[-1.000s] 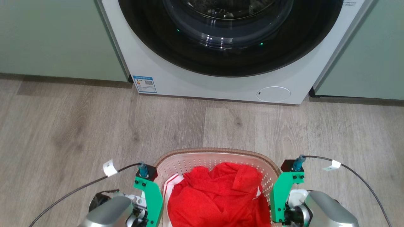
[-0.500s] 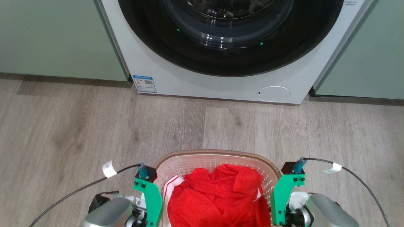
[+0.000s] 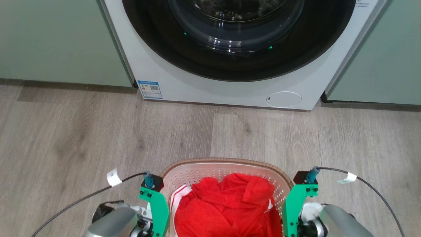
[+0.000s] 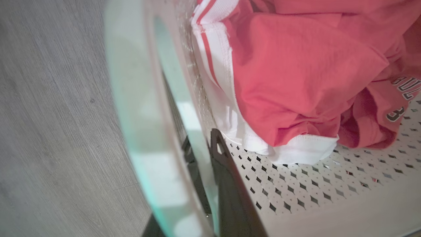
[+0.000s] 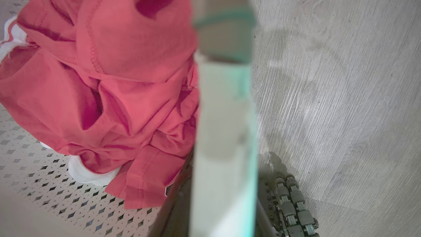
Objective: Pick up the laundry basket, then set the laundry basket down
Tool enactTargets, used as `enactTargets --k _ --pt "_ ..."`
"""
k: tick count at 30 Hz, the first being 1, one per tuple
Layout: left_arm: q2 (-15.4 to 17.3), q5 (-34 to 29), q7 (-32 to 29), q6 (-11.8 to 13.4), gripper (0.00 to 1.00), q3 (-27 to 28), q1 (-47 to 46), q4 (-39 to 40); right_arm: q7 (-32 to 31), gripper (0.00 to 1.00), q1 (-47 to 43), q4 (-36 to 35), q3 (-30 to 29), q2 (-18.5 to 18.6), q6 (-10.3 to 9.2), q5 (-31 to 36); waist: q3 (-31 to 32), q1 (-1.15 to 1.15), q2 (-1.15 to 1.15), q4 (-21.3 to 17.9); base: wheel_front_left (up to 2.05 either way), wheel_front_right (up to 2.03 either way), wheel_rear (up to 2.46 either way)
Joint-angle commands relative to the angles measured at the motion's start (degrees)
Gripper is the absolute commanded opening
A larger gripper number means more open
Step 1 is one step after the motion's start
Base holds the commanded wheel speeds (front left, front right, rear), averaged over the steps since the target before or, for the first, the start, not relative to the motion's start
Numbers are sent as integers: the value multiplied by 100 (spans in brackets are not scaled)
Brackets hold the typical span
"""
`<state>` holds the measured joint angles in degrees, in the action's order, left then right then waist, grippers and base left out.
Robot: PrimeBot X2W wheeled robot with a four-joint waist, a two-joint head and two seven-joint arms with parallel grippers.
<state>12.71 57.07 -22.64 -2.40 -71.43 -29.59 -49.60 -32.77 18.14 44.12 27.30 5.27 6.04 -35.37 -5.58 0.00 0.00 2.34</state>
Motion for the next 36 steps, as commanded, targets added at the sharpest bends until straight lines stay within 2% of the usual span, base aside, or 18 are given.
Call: enactTargets --k 1,7,36 --pt "12 -32 0 -41 0 21 -96 203 2 0 140 -421 166 -239 145 -26 5 0 0 -3 0 0 0" --pt "27 -19 -14 -27 0 15 -79 228 6 0 112 -444 120 -239 145 182 25 0 0 -15 0 0 0" --pt "92 41 -61 63 0 2 -87 362 -112 0 -5 -655 -14 -239 145 134 34 0 0 0 0 0 0"
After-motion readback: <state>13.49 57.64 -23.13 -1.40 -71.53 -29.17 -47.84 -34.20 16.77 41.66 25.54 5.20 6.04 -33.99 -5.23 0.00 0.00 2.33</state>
